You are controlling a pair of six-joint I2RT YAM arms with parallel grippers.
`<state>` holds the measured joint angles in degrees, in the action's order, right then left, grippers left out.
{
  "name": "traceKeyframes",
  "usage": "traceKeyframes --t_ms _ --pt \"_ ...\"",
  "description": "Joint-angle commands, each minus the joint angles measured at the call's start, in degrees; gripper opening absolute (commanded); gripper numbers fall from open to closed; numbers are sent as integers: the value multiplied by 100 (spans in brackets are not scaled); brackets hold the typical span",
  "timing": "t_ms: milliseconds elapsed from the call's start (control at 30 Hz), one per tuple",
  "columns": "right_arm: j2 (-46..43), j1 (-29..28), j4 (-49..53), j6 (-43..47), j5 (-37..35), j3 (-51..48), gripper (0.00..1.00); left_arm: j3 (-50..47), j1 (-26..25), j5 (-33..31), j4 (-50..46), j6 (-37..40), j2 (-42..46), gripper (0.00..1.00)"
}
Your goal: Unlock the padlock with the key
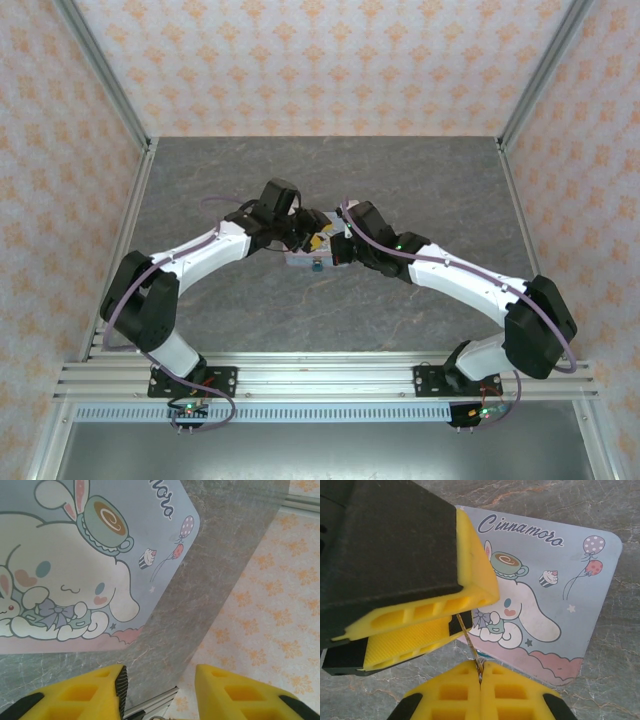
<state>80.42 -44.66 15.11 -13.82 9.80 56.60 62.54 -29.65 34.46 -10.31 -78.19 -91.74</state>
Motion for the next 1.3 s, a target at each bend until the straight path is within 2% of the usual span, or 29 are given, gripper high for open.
traceKeyframes --t_ms 0,133,300,500,600,733,800,833,900,1000,1100,1267 --pt "30 -40 53 87 -154 133 0 170 -59 -88 -139 40 -42 37" --pt "35 -34 56 90 -152 123 0 195 -86 -86 -130 39 -74 30" --pt "33 -35 45 90 -148 120 0 223 -118 -87 -141 41 -107 28" --pt "34 -34 36 82 -157 106 0 249 -135 -88 -154 67 -151 20" --pt "18 -35 37 83 -158 98 0 258 -144 -96 -182 102 -168 15" --pt "1 -36 36 73 -196 98 0 284 -140 -97 -221 203 -191 0" --pt "-18 -41 91 48 -296 106 0 294 -138 -112 -225 318 -221 0" --pt "-62 -34 136 22 -391 114 8 307 -138 -111 -227 418 -258 0" --pt "-179 -21 287 -5 -534 149 31 366 -121 -106 -238 640 -315 0" --pt "-440 163 520 -164 -525 177 50 440 -30 -112 -90 1059 -384 0" --pt "-781 535 484 -585 -247 45 57 521 95 -132 94 1530 -382 0" --pt "-1106 1260 -347 -1758 726 -366 61 490 282 -167 870 2213 -115 0"
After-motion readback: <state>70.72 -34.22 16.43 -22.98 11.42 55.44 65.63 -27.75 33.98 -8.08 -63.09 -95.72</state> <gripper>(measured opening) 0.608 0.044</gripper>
